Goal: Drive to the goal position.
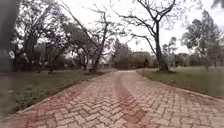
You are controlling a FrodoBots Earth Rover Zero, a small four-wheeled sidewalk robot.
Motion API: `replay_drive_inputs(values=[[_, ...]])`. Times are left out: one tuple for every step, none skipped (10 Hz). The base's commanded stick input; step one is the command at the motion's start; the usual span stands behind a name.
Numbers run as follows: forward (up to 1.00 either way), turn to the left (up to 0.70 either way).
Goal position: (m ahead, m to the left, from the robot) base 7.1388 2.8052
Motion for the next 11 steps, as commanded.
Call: replay_drive_inputs(values=[[0.70,0.00],[0.70,0.00],[0.70,0.00],[0.70,0.00],[0.70,0.00],[0.70,0.00],[0.70,0.00],[0.70,0.00],[0.70,0.00],[0.70,0.00],[0.70,0.00]])
